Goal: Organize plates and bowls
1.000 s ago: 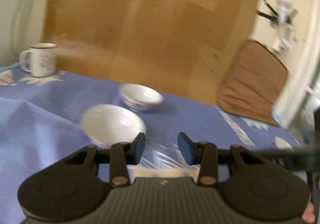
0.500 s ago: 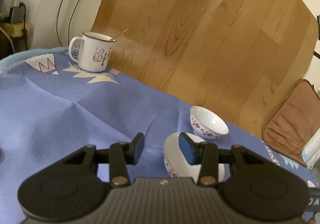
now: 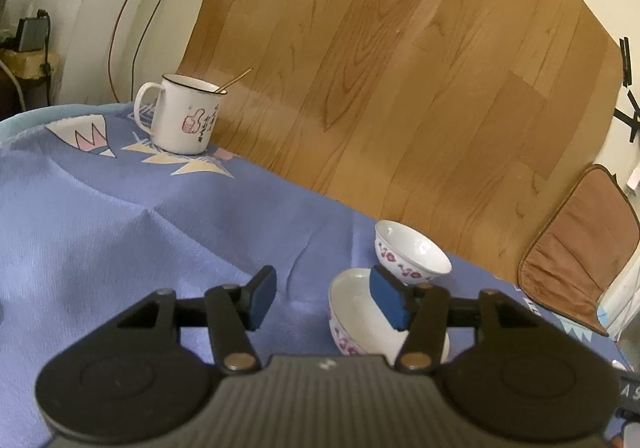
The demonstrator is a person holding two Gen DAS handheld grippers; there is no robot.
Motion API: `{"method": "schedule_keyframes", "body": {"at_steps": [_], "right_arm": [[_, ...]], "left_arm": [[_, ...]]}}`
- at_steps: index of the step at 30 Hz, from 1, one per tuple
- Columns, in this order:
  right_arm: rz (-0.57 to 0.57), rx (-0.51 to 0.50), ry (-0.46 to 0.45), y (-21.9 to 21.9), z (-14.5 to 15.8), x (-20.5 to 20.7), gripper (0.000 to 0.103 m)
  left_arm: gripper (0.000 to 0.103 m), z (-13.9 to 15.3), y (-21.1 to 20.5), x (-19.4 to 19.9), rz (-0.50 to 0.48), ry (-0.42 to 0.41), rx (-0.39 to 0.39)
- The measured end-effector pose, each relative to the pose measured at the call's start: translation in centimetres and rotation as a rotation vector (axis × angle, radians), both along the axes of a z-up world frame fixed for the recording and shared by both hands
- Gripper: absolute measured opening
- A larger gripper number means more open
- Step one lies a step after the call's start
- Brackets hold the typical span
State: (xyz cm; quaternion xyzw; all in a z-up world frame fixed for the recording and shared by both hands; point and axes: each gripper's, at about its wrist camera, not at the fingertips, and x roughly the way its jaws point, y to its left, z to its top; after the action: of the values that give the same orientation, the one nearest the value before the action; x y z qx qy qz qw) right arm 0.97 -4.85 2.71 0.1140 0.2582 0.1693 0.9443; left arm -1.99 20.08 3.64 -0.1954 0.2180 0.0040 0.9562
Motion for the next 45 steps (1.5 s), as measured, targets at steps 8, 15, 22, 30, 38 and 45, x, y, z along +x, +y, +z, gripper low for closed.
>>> {"method": "schedule_keyframes", "body": {"at_steps": [8,15,22,30,38,45], "right_arm": [[-0.036,-0.045,-0.030,0.4,-0.7,-0.4,0.053],[-0.023,-0.022,0.001,0.2,-1.0,-0.4,0.053],[-0.002,-0.034,0.013,0.6,-1.2,-0.6,0.053],[0.009,-0.034,0.021,0.4,-1.1,-0.6,0.053],[0.011,-0.029,0.026,0.4,-0.8,-0.5,0.051],[0.005,-0.023,0.033,0.3,-0.8,-0.4,0.048]], "left_arm": [[0.057,0.3,0.0,-0.7,-0.023,-0.059,-0.019],[0.078,0.3,0.2,-0.8,-0.025,-0.080,-0.045],[0.080,0.2,0.5,-0.7,-0.009,-0.077,-0.064],[0.069,-0.1,0.2,-0.4,-0.036,-0.043,-0.049],[0.058,-0.3,0.3,-0.2,-0.055,-0.027,-0.059],[0.058,-0.3,0.3,-0.2,-0.058,-0.026,-0.061]]}}
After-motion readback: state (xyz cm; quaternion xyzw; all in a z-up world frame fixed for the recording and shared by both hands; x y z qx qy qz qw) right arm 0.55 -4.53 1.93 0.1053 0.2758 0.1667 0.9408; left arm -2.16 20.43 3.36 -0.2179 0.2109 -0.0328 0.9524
